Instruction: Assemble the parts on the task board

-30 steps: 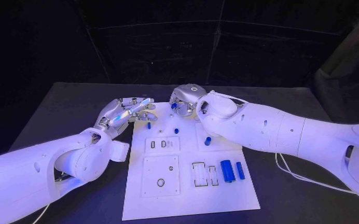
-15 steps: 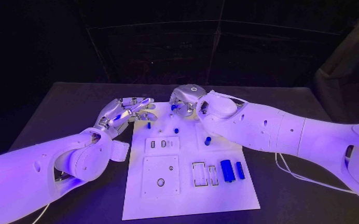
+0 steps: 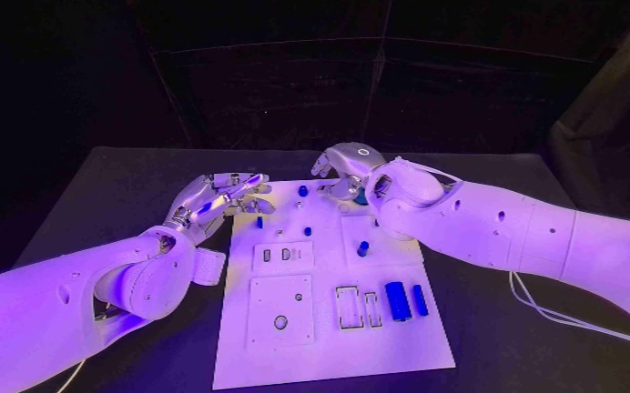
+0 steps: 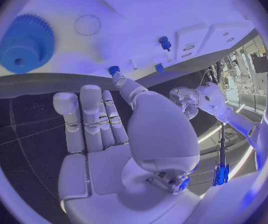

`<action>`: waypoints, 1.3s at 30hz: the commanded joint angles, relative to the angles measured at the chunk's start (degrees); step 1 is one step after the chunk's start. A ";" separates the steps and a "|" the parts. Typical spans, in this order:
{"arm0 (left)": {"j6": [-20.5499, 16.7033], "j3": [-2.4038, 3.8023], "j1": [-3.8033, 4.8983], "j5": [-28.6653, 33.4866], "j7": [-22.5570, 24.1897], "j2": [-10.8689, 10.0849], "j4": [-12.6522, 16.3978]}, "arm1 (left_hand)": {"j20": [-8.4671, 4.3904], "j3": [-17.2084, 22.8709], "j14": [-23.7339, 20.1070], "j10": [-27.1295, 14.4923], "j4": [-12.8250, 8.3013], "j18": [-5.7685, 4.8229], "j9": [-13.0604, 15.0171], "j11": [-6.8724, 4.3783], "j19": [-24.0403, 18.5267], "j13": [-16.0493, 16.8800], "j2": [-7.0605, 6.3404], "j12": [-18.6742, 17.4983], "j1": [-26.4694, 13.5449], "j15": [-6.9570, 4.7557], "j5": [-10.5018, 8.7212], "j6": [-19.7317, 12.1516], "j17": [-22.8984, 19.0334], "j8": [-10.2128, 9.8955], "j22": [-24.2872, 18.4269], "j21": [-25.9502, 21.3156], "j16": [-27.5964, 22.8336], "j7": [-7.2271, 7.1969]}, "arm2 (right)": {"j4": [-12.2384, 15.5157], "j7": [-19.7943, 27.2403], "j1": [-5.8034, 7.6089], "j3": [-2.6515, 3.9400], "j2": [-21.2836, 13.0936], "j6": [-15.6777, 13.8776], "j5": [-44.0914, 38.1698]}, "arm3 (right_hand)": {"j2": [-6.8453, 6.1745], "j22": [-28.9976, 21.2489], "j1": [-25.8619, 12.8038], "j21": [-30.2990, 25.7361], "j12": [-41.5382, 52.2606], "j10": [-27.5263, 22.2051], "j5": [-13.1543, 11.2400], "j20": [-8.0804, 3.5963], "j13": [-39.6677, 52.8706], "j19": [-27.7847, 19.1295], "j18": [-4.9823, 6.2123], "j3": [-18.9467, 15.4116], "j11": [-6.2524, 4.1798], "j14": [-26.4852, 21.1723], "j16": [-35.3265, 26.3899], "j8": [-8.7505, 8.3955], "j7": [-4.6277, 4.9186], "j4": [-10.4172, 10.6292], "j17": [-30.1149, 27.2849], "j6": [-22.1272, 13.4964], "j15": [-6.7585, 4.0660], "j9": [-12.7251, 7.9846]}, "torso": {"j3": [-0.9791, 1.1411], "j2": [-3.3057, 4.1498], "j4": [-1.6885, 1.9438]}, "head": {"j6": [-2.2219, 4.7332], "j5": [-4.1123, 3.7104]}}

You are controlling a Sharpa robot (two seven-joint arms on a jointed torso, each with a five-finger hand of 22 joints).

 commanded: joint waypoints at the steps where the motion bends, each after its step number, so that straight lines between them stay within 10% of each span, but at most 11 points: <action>1: 0.84 0.04 0.08 -0.25 -0.12 -0.11 0.21 | 0.14 -0.02 0.24 0.23 -0.34 0.70 -0.09 0.17 0.43 -0.07 0.14 -0.26 0.20 0.20 -0.07 0.34 0.05 -0.24 -0.06 -0.22 -0.28 0.06 | 2.28 0.11 0.25 0.82 -2.22 -0.19 5.54 | -0.58 4.63 -2.10 2.26 4.13 7.93 2.30 -0.39 1.78 3.45 -0.50 -1.45 -1.25 1.76 3.47 -0.04 -0.11 1.46 5.33 0.17 -0.74 0.09 | 0.07 -0.13 -0.37 | 0.18 0.10; 6: 0.80 0.04 0.08 -0.25 -0.11 -0.34 0.35 | 0.15 -0.02 0.24 0.22 -0.35 0.70 -0.09 0.17 0.43 -0.07 0.14 -0.28 0.21 0.20 -0.07 0.34 0.06 -0.25 -0.06 -0.23 -0.29 0.06 | 5.50 -2.10 0.30 2.53 -7.04 4.98 9.26 | -3.15 13.72 -5.17 7.00 14.90 17.70 6.85 -3.02 9.89 9.83 -2.28 -10.61 -3.66 4.01 10.32 0.30 -2.35 6.10 15.04 -0.31 -3.25 0.20 | 0.16 -0.19 -0.72 | 0.39 0.24; 10: 0.80 0.03 0.08 -0.25 -0.12 -0.36 0.32 | 0.15 -0.02 0.24 0.22 -0.35 0.70 -0.09 0.17 0.43 -0.07 0.14 -0.28 0.21 0.20 -0.07 0.34 0.06 -0.25 -0.06 -0.23 -0.29 0.06 | 6.32 -3.75 0.41 3.12 -9.22 8.32 9.89 | -1.12 17.33 -1.74 8.84 27.36 12.95 9.88 -2.93 23.28 11.78 -3.01 -21.42 -3.98 3.92 12.98 0.78 -2.44 12.30 18.23 -0.87 -2.94 0.33 | 0.19 -0.16 -0.74 | 0.55 0.25; 15: 0.85 0.01 0.07 -0.25 -0.12 -0.26 0.25 | 0.15 -0.02 0.24 0.22 -0.35 0.70 -0.09 0.17 0.43 -0.07 0.14 -0.28 0.21 0.20 -0.07 0.34 0.06 -0.25 -0.06 -0.23 -0.29 0.06 | 6.17 -5.34 0.50 3.39 -10.46 11.45 9.31 | -0.69 18.73 1.48 9.51 38.33 10.18 9.88 -2.63 36.16 12.34 -3.18 -25.99 -3.55 3.81 13.86 1.13 -1.77 17.94 19.01 -1.30 -2.66 0.33 | 0.14 -0.10 -0.63 | 0.42 0.13; 39: 0.90 -0.13 0.07 -0.25 -0.09 -0.18 0.12 | 0.15 0.02 0.23 0.23 -0.43 0.70 -0.08 0.15 0.42 -0.07 0.20 -0.36 0.26 0.21 -0.07 0.35 0.10 -0.30 -0.10 -0.27 -0.38 0.02 | 3.30 -7.38 0.54 3.48 -9.33 16.75 5.57 | -0.19 20.65 6.60 10.31 48.94 11.89 10.25 -2.47 48.43 13.33 -3.51 -26.96 -3.32 3.73 14.39 1.28 -1.67 19.81 19.27 -1.88 -2.59 0.30 | 0.07 -0.16 -0.54 | 0.23 -0.04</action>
